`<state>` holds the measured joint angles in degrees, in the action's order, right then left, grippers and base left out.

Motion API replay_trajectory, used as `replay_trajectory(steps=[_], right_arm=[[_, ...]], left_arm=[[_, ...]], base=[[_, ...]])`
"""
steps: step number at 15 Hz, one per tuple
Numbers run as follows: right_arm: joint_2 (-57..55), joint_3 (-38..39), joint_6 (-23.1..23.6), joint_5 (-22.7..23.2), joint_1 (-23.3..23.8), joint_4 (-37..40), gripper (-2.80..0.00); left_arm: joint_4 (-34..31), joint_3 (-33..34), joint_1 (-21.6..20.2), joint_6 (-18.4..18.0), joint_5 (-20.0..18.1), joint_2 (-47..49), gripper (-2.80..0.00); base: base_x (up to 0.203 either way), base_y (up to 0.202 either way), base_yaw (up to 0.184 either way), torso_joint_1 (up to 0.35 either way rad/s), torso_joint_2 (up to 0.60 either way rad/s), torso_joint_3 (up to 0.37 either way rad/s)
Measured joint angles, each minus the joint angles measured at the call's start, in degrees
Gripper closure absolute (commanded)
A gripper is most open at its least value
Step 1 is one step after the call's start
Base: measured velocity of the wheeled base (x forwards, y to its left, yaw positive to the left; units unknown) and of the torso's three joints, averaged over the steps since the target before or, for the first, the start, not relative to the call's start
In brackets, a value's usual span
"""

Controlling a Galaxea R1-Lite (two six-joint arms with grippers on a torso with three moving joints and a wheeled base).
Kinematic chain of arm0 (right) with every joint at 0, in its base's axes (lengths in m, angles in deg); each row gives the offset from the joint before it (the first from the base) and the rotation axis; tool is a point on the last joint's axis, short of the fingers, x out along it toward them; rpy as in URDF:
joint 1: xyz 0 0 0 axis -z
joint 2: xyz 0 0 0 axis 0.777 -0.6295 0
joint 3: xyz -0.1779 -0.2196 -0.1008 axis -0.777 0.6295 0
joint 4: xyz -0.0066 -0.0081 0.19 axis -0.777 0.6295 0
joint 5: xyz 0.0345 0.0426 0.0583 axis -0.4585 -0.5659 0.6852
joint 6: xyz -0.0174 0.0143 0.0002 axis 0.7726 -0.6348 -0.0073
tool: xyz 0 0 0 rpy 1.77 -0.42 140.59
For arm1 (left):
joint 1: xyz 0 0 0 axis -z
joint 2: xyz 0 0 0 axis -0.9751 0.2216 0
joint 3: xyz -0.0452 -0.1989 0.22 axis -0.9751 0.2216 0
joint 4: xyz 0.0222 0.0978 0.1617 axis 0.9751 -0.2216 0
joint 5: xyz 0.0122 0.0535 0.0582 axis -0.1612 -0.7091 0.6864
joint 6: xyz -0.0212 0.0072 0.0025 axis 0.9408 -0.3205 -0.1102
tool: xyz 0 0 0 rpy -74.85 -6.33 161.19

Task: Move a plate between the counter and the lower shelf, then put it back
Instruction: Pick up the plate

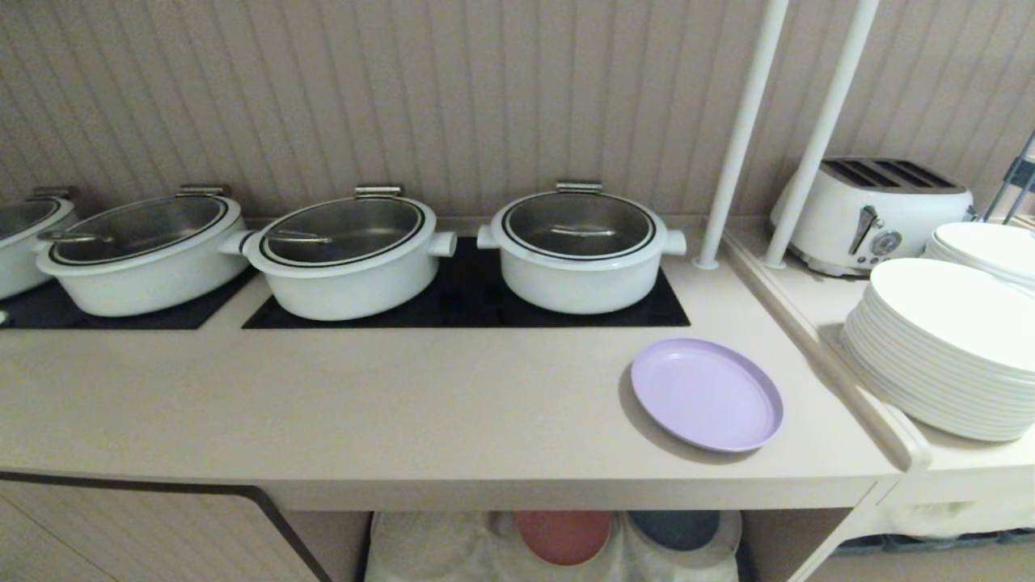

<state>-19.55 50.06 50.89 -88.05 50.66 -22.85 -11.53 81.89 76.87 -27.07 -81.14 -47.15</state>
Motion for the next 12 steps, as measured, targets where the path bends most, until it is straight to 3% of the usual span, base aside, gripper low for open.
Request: replay_trajectory(steps=[12], right_arm=[[0.0,0.0,1.4,0.0,0.0,0.0,0.00]], left_arm=[[0.0,0.0,0.0,0.0,0.0,0.0,0.00]], base=[[0.000,0.000,0.000,0.000,0.00,0.000]])
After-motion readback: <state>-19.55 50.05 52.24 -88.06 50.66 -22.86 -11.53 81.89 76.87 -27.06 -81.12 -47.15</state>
